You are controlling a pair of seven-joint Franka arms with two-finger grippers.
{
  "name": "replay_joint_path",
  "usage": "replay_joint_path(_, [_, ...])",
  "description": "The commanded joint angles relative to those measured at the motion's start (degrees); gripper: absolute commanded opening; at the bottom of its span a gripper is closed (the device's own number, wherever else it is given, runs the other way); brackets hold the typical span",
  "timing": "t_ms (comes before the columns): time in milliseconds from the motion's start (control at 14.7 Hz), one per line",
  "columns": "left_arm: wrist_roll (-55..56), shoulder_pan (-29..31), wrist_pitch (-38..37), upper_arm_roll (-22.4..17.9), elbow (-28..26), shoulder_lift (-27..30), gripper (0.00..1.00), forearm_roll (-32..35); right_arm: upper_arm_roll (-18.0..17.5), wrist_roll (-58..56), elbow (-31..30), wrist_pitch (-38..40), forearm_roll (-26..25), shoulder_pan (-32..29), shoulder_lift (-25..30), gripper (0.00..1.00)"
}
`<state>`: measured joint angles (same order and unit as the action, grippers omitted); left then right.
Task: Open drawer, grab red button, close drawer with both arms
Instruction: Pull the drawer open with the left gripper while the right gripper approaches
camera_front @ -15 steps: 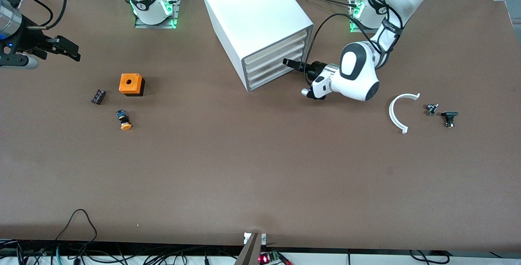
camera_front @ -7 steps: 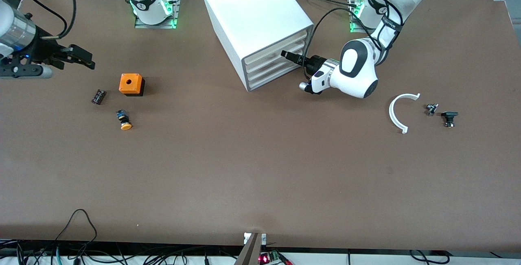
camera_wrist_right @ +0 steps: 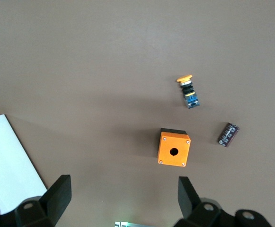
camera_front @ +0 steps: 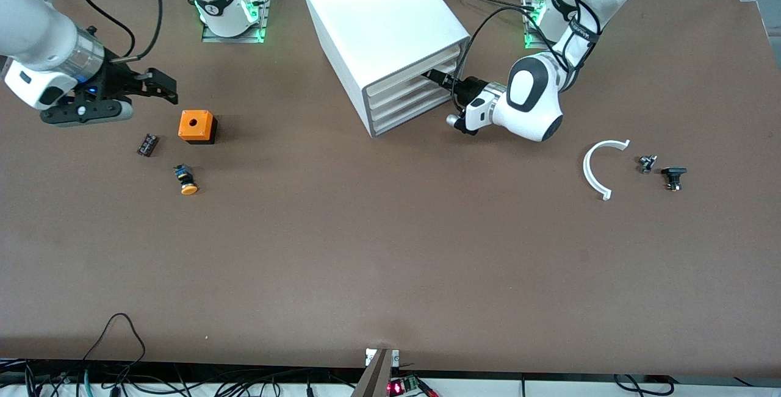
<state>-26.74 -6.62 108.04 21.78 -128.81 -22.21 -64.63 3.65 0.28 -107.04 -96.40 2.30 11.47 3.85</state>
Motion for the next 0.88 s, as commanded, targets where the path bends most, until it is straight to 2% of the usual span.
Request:
replay_joint_path(0, [-1.8,0.2,0.0,0.6,-1.5,1.6,0.00,-1.3,0.4,-0.1,2.2,-0.1,1.7,1.9,-1.8,1.00])
replay_joint_path(272, [-1.7,2.9,0.6,-0.6,0.0,1.6,0.00,-0.9,0.3,-0.7,7.5,0.0,8.2,2.9,-5.2,1.00])
replay_joint_path(476, [-1.4,4.1,1.5,-5.6,3.1,1.6,0.00,-0.6,0.4,-1.2,13.9,0.1,8.3,7.9,-10.3,1.00])
replay_joint_path(612, [-1.6,4.2,4.9,-8.5,5.0,1.6,0.00,-0.6,0.4,-0.7,16.9,0.1,7.9,11.2,-13.8,1.00])
replay_joint_path(816, [-1.4,5.8,7.7,-9.0,7.1,1.7,0.00,-0.5,0.3,-1.5,17.6,-1.9,8.4,13.2,-16.2,1.00])
